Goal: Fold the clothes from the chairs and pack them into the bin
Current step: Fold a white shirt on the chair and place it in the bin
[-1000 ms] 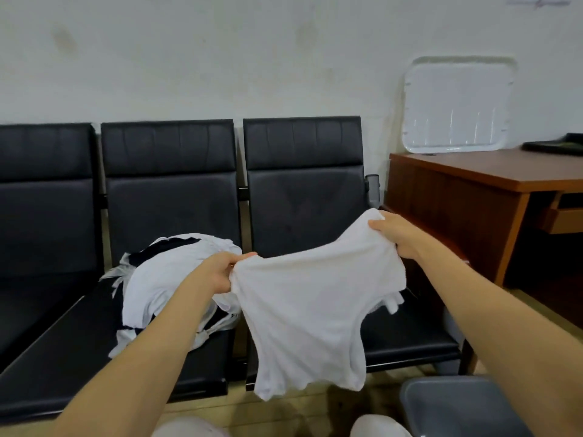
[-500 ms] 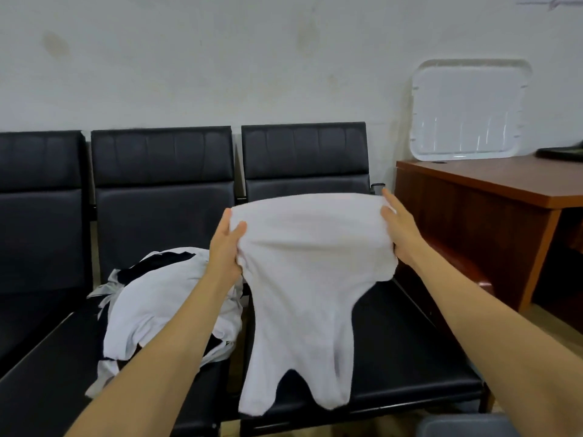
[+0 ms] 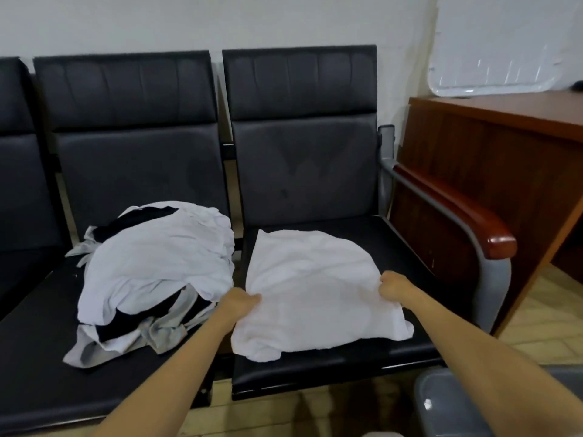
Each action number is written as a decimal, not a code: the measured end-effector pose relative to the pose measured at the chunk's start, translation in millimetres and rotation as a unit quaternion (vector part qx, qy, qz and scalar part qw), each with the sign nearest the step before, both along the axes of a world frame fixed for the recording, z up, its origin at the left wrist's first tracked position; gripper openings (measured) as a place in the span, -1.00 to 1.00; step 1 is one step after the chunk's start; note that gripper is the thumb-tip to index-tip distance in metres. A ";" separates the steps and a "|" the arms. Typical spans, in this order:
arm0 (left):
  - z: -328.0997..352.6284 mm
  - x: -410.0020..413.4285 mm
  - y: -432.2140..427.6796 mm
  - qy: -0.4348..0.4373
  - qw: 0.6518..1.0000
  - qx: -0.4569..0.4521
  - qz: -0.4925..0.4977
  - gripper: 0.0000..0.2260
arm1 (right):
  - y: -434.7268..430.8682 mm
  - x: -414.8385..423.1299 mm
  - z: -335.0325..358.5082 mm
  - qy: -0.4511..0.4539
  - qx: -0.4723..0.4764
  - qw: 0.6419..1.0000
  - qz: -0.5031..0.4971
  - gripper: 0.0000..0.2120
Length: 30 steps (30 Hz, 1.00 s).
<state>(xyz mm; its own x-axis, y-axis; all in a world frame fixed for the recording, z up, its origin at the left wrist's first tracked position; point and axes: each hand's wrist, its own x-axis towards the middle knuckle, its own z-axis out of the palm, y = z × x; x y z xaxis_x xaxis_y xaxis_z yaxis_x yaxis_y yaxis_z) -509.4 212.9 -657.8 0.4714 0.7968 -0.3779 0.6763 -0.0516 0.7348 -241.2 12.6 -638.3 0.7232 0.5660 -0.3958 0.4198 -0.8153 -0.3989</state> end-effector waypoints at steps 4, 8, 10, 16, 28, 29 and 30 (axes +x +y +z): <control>-9.4 17.1 23.7 -0.011 0.999 0.037 0.027 -0.58 | 10.9 8.6 -2.6 0.012 0.034 0.998 -0.059 -0.67; -16.9 40.6 40.6 0.014 0.997 0.053 0.060 -0.63 | 28.0 20.4 -14.4 0.028 0.048 0.993 -0.106 -0.48; -20.2 52.6 51.6 0.015 0.995 0.061 0.076 -0.61 | 38.0 28.2 -20.9 -0.026 0.033 0.992 -0.120 -0.38; -27.0 86.2 96.9 0.046 0.988 0.118 0.093 -0.52 | 89.3 63.6 -24.7 -0.012 0.183 0.970 -0.159 -0.57; 17.2 93.4 91.3 -0.298 0.943 0.150 0.003 -0.91 | 114.6 55.8 -4.8 -0.145 0.466 0.862 0.134 -0.91; 25.8 79.1 83.3 -0.320 0.934 0.133 -0.087 -0.87 | 104.4 47.3 4.4 -0.110 0.449 0.862 0.207 -0.88; 33.5 63.7 71.1 -0.323 0.925 0.090 -0.178 -0.84 | 92.0 37.2 13.8 -0.043 0.392 0.883 0.253 -0.89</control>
